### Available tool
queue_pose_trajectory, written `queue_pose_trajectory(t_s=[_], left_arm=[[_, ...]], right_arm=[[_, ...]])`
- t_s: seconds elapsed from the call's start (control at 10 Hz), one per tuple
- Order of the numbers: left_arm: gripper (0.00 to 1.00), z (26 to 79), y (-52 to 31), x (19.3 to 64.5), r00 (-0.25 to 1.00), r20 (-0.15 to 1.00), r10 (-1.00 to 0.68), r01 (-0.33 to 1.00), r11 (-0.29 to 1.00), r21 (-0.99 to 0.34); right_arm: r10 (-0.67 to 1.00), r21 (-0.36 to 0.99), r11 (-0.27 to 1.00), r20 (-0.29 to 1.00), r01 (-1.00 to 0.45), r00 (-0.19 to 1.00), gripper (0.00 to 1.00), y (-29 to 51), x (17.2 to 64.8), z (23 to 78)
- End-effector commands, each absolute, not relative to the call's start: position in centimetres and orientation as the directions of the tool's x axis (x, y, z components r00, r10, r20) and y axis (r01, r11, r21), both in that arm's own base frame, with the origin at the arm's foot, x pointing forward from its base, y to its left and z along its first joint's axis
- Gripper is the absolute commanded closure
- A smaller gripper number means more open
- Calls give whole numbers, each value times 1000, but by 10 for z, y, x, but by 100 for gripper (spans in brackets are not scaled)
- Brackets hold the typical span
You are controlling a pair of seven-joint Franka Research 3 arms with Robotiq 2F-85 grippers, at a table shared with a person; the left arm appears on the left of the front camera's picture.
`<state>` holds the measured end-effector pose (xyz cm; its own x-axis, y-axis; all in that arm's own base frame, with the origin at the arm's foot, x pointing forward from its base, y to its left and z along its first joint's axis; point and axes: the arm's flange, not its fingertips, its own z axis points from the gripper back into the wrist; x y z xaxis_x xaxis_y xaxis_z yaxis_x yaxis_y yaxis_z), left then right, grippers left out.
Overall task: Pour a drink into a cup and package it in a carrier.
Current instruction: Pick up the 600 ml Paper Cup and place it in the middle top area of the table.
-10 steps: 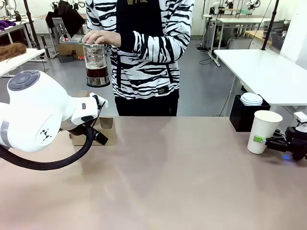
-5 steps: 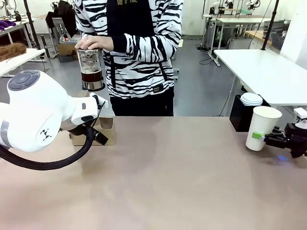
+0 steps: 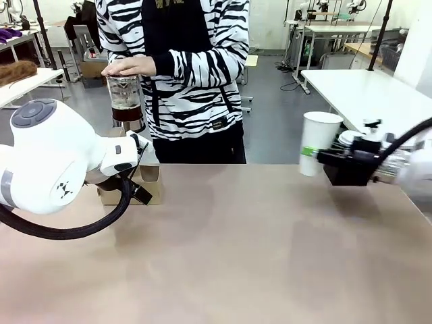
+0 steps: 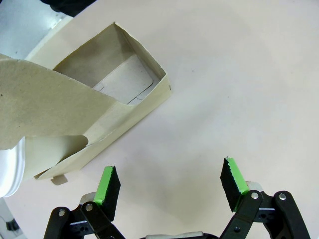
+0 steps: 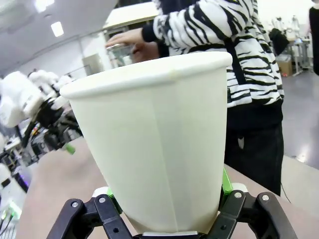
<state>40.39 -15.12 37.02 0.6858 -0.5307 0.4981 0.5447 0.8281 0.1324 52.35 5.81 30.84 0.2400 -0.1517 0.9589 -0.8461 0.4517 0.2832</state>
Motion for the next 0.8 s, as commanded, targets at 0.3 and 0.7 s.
queue_pose_trajectory(t_s=[0.3, 0.7], left_arm=[[0, 371, -151, 404, 685, 499, -531, 545, 828, 132], [0, 371, -151, 404, 685, 499, -531, 545, 828, 132]], right_arm=[[-201, 236, 652, 970, -720, 136, 19, 132, 586, 254], [-153, 175, 640, 983, -748, 100, 19, 142, 596, 217]])
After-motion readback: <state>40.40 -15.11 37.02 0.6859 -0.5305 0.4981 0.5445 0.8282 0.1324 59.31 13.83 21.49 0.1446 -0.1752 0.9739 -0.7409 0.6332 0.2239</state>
